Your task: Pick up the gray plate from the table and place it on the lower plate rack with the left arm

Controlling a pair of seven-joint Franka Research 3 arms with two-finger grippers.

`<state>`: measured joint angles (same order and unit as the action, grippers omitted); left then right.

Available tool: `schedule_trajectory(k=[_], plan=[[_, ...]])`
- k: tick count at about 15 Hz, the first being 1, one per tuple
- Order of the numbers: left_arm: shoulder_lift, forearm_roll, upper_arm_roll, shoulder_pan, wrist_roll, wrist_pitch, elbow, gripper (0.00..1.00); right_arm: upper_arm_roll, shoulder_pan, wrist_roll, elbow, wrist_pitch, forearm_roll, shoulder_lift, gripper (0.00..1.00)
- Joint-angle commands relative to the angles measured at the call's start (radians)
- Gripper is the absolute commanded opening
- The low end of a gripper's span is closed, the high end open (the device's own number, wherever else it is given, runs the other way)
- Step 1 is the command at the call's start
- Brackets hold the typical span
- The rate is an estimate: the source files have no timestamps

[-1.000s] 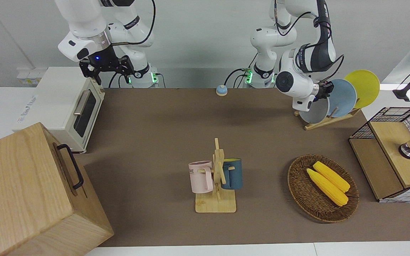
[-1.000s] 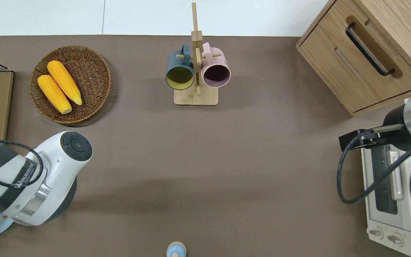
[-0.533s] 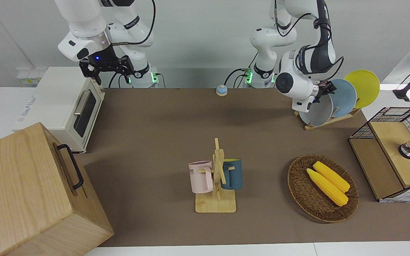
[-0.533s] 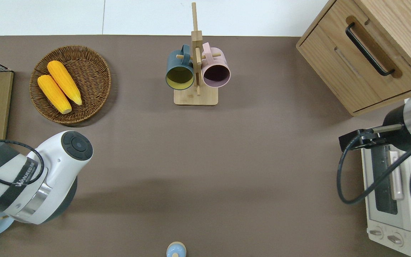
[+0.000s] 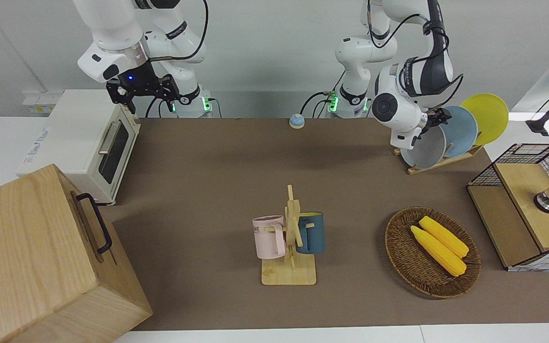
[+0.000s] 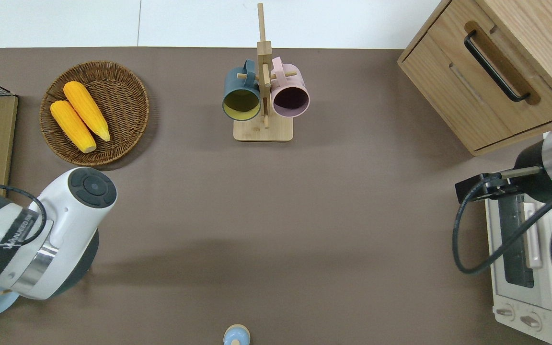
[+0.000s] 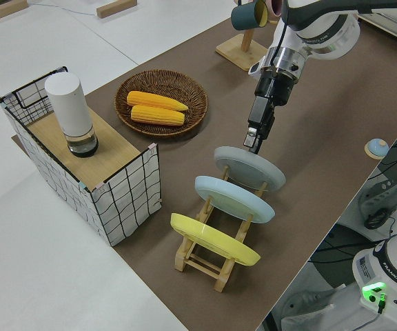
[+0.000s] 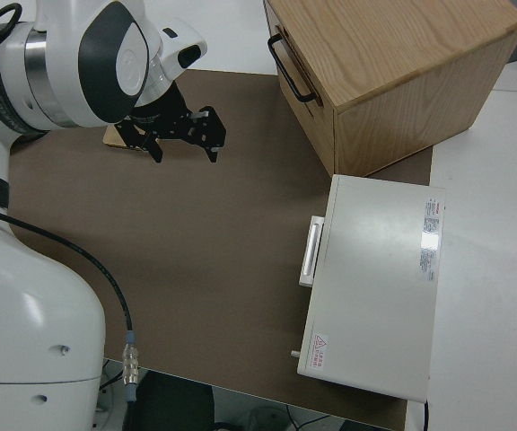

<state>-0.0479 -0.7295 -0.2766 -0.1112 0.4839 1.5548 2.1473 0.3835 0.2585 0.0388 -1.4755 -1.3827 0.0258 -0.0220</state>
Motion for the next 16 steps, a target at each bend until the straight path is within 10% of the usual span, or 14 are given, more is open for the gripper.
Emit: schedule_trajectory(k=[1, 16], plan=[[-0.026, 0.132, 0.011, -0.001, -0.135, -0.013, -0.11, 1.0, 0.02, 0.024, 0.012, 0.006, 0.011, 0.006, 0.002, 0.983], [-0.038, 0.706, 0.106, -0.027, -0.422, -0.039, -0.449, 1.0, 0.021, 0.024, 0.012, 0.006, 0.011, 0.006, 0.002, 0.983]])
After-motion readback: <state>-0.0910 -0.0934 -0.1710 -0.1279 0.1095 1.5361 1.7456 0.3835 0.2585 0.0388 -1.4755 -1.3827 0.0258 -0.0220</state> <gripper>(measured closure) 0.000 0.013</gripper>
